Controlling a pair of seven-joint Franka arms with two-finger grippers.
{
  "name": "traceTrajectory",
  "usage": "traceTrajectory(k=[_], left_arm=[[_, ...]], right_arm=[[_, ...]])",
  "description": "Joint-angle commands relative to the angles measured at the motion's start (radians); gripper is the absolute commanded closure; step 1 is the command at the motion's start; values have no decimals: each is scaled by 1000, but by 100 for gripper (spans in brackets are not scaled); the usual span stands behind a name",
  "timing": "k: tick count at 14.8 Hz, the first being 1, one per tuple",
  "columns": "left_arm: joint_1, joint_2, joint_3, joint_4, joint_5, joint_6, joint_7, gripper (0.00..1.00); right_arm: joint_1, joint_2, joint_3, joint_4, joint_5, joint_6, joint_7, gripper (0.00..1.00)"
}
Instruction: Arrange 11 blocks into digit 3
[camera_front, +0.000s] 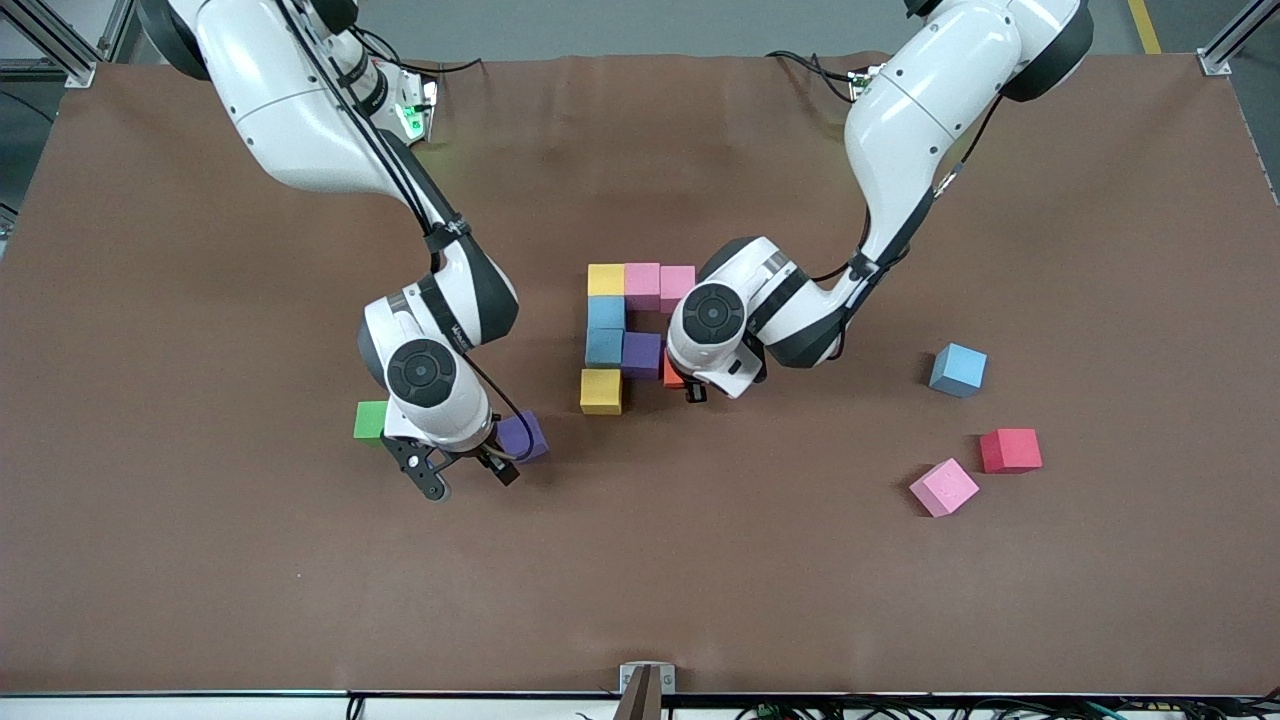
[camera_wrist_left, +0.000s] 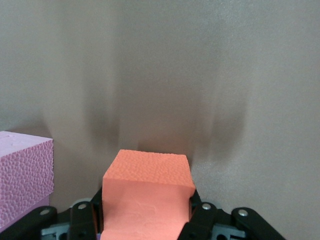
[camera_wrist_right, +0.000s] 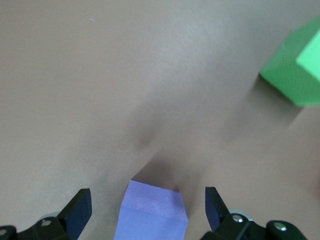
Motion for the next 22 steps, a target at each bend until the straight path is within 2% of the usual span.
traceTrajectory(k=[1, 8, 10, 12, 15, 16, 18, 20, 22], left_arm=[[-12, -9, 4, -26, 17, 21, -19, 85], [-12, -17, 4, -55, 35, 21, -10, 85], [-21, -18, 4, -55, 35, 19, -10, 85], [-21, -17, 4, -55, 40, 19, -10, 85], [-24, -15, 4, -55, 40, 19, -10, 85], [-24, -15, 4, -55, 40, 19, -10, 85], [-24, -15, 2, -55, 40, 19, -13, 84], [-25, -15, 2, -55, 40, 19, -17, 84], [-26, -17, 2, -55, 38, 16, -22, 84]], right_arm=[[13, 7, 4, -20, 47, 35, 94, 0], [56, 20, 4, -73, 71, 106, 182, 1], [56, 20, 4, -73, 71, 98, 170, 15], [45, 20, 4, -73, 70, 98, 160, 21], [41, 19, 4, -72, 68, 98, 148, 19], [39, 19, 3, -72, 68, 98, 147, 12], [36, 19, 1, -72, 68, 98, 145, 9], [36, 19, 1, -72, 68, 98, 143, 21], [39, 19, 1, -73, 67, 98, 122, 48]])
